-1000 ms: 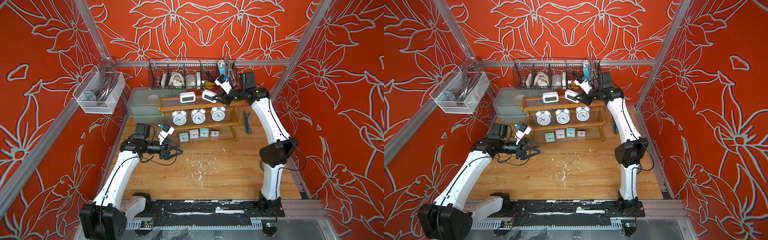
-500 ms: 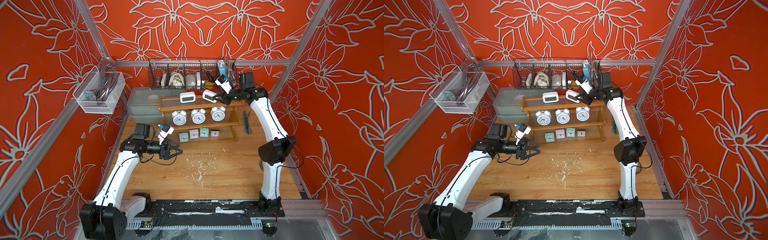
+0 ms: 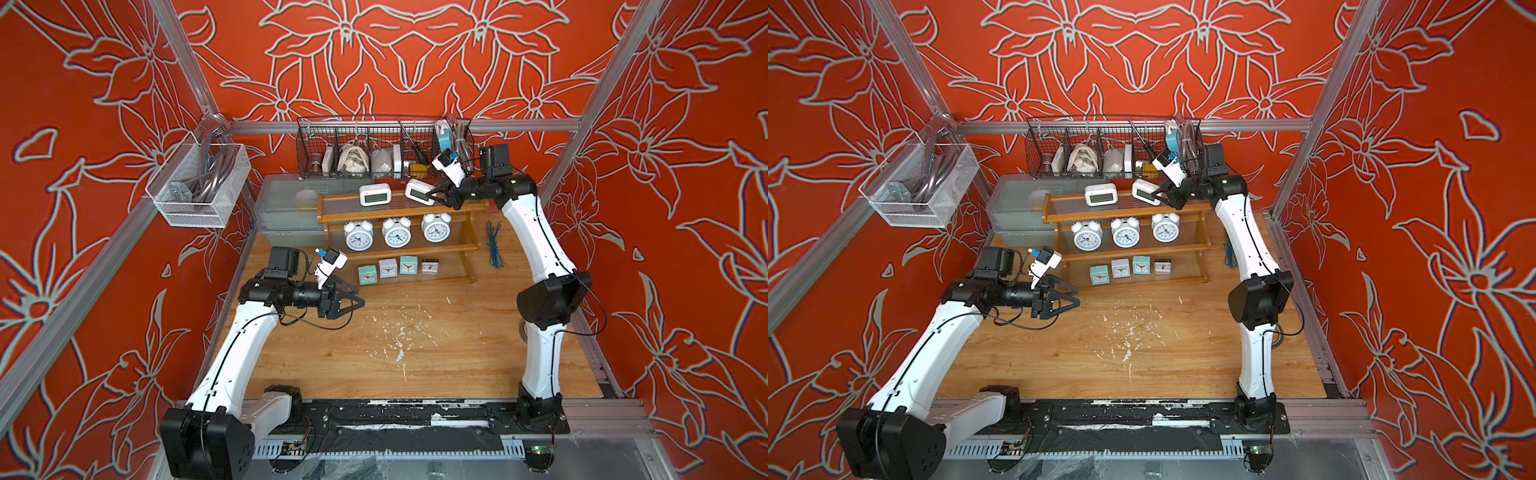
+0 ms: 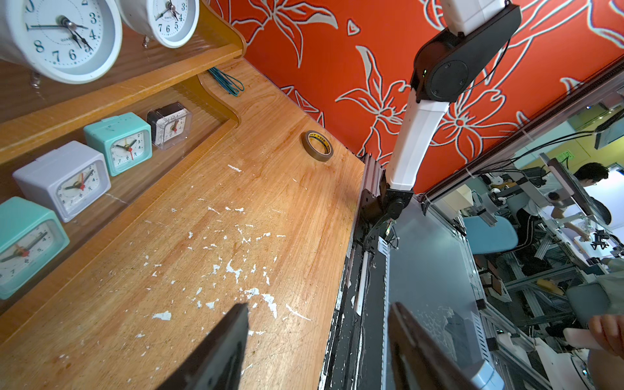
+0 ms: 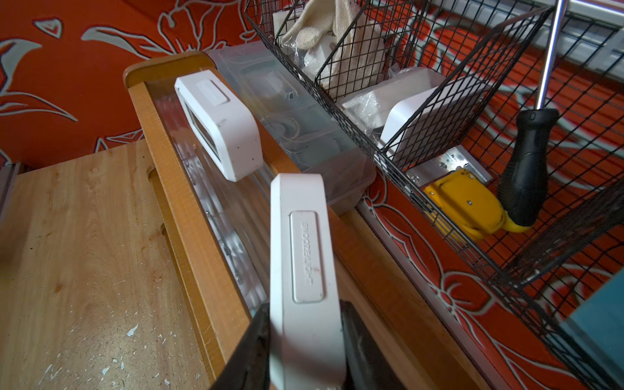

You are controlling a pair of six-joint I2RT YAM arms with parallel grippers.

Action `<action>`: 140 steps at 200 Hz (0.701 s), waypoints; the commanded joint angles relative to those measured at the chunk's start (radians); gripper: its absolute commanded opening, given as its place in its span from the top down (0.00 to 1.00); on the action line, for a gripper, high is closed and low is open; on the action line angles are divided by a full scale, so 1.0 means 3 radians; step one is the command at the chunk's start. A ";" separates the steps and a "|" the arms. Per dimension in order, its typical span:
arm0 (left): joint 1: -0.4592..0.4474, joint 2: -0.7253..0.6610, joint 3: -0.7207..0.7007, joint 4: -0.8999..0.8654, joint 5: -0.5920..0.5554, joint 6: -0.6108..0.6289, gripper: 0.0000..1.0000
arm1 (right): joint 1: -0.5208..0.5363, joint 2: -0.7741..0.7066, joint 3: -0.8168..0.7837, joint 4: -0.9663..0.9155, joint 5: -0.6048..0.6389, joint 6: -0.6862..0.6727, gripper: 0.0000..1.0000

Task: Place the alarm clocks on the shelf by style
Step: Place the alarm on the shelf.

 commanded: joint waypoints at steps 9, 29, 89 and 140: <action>0.0034 -0.0011 -0.0038 0.0006 0.0048 0.0042 0.34 | -0.0025 0.0031 -0.0016 -0.0002 -0.0174 -0.0124 0.60; 0.0038 -0.0022 -0.0041 0.0003 0.0048 0.0048 0.34 | -0.0023 0.0005 -0.0055 0.0018 -0.0173 -0.0135 0.57; 0.0050 -0.0028 -0.0040 -0.0011 0.0062 0.0049 0.34 | -0.0044 -0.0125 -0.0265 0.0028 -0.0020 -0.0232 0.52; 0.0050 -0.0022 -0.0038 -0.0006 0.0068 0.0044 0.33 | -0.0104 -0.0260 -0.0493 0.0160 0.0028 -0.0187 0.51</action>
